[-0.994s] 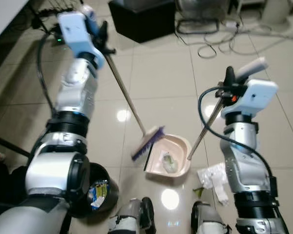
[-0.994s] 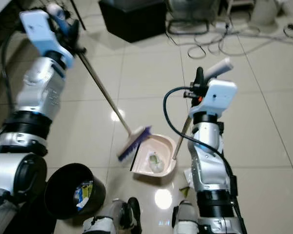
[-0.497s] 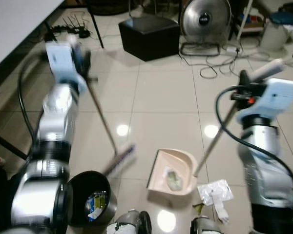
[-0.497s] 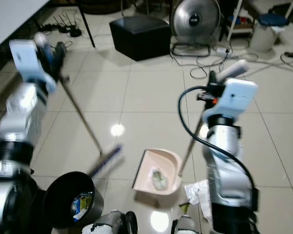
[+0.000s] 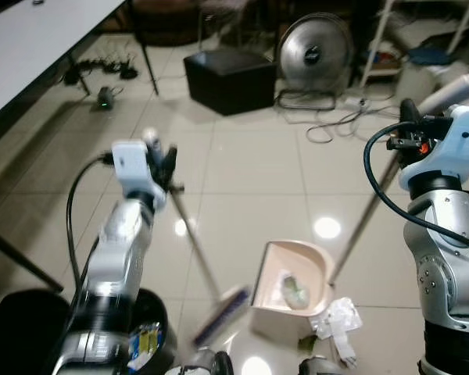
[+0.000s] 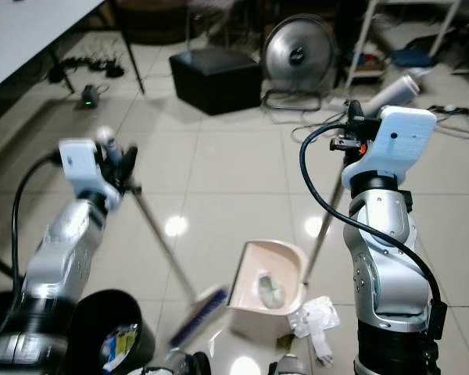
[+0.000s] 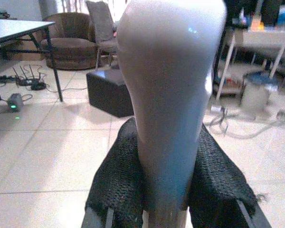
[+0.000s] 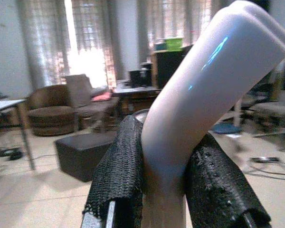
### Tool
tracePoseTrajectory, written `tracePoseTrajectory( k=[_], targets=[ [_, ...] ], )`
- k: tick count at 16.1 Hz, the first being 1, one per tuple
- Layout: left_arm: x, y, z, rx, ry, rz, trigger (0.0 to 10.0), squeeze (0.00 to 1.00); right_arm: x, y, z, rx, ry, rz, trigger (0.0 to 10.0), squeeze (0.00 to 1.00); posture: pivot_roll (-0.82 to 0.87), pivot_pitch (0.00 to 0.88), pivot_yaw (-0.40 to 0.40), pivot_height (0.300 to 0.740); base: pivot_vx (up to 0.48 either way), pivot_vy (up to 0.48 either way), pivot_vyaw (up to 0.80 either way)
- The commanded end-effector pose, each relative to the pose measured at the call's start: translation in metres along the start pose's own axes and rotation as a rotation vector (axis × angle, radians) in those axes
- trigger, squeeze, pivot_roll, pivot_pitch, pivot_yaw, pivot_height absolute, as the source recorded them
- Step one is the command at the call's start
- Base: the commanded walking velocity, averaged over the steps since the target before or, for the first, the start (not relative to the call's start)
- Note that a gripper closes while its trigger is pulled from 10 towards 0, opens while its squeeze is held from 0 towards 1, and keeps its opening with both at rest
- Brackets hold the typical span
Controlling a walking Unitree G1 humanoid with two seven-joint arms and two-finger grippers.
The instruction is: Sweep floor
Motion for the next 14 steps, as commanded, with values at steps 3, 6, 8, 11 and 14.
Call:
tracePoseTrajectory(
  k=[3,6,8,11,14],
  targets=[
    [0.000,0.000,0.018,-0.003,-0.051,-0.056,10.0,0.00,-0.009,0.012,0.003,0.024,0.022,-0.017,10.0,0.00,-0.11,0.008,0.080,0.740,0.000,0.000,0.00],
    [0.015,-0.006,0.039,-0.005,-0.136,-0.102,10.0,0.00,-0.017,0.013,0.007,0.016,0.058,-0.071,10.0,0.00,-0.12,0.011,0.080,0.740,0.000,0.000,0.00],
    [0.023,-0.005,0.047,-0.001,-0.173,-0.117,10.0,0.00,-0.021,0.014,0.007,0.015,0.074,-0.082,10.0,0.00,-0.11,0.010,0.076,0.740,0.000,0.000,0.00],
    [0.033,-0.004,0.053,-0.006,-0.210,-0.117,10.0,0.00,-0.023,0.016,0.003,0.016,0.083,-0.104,10.0,0.00,-0.11,0.005,0.064,0.740,0.000,-0.233,0.00],
    [0.034,-0.003,0.058,-0.009,-0.214,-0.123,10.0,0.00,-0.020,0.021,-0.002,0.034,0.075,-0.163,10.0,0.00,-0.10,0.000,0.051,0.740,0.000,-0.477,0.00]
  ],
)
Point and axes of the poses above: a point about 5 cm out from each wrist's last joint towards the gripper, its own z axis pointing back from the gripper into the wrist, its own y axis along the axis of the wrist's last joint, x = y × z, the point moved 6 cm from there along -z, pointing out of the wrist towards the gripper, and after that the axes turned 15 degrees about -z, right-handed, at the moved point
